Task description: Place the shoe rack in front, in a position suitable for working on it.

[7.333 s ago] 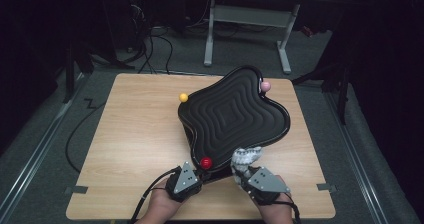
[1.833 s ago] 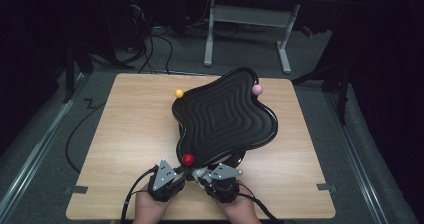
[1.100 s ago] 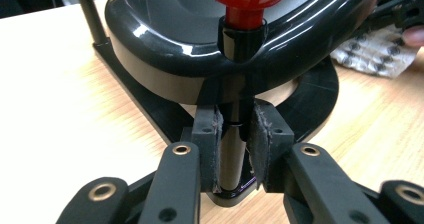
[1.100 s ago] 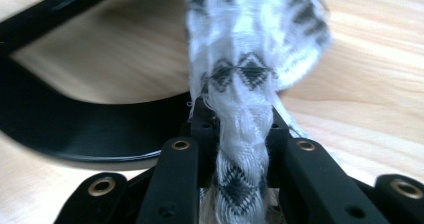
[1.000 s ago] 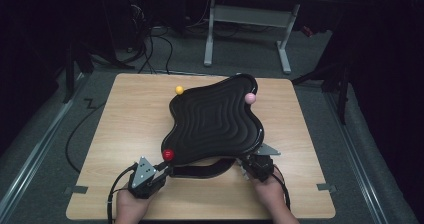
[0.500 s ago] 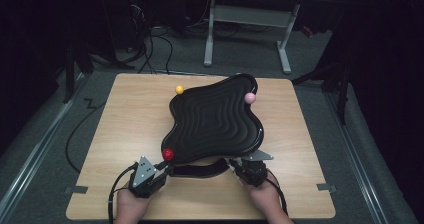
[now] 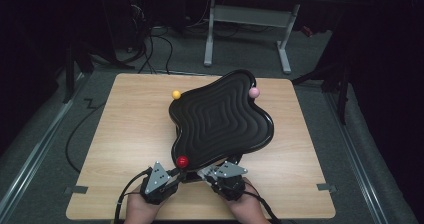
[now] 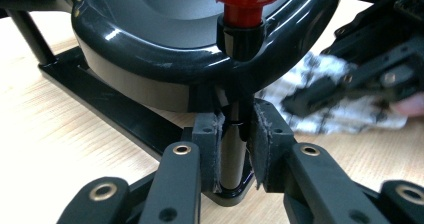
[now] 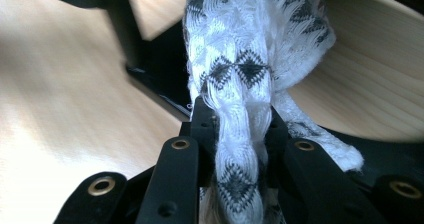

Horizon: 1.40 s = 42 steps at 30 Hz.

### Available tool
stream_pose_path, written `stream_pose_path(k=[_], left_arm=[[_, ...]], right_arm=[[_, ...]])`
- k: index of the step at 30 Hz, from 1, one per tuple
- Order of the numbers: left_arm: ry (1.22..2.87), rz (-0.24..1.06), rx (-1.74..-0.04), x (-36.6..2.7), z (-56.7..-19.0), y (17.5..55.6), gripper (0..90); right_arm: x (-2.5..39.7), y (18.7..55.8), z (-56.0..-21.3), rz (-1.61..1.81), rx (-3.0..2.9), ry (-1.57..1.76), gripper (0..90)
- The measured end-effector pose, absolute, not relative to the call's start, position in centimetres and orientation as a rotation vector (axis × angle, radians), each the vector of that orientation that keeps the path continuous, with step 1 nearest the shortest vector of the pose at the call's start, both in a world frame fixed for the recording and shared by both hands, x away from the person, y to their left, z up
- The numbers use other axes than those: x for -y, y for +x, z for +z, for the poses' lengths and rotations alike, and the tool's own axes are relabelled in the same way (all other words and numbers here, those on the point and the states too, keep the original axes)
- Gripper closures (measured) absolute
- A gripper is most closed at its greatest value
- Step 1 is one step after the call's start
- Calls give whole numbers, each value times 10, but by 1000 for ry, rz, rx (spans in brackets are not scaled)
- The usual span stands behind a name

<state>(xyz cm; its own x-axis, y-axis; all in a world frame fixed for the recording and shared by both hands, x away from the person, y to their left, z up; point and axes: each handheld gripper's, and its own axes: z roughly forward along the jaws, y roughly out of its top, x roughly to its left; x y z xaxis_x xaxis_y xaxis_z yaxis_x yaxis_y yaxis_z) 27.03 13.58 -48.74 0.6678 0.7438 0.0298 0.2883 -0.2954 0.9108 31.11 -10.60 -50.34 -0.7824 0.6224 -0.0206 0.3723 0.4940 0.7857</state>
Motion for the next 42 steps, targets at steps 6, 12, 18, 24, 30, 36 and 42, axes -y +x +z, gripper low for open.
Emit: stream_pose_path(k=[6,12,18,24,30,36,42], left_arm=[[1870,566,-806,-135,-488,270,747],[1870,565,-805,-135,-488,270,747],[1872,561,-806,-135,-488,270,748],[1869,570,-818,-138,-488,269,748],[1861,587,-840,-147,-488,269,748],[1856,618,-869,-156,-487,269,747],[1844,645,-908,-165,-487,269,747]], right_arm=[[85,302,-506,1222,-2498,782,762],[83,303,-506,1203,-2489,766,761],[105,316,-504,1180,-2421,851,760],[138,336,-503,1126,-2323,963,760],[168,356,-504,1107,-2233,1111,762],[191,369,-498,1080,-2147,1154,757],[200,375,-496,1090,-2107,1182,758]])
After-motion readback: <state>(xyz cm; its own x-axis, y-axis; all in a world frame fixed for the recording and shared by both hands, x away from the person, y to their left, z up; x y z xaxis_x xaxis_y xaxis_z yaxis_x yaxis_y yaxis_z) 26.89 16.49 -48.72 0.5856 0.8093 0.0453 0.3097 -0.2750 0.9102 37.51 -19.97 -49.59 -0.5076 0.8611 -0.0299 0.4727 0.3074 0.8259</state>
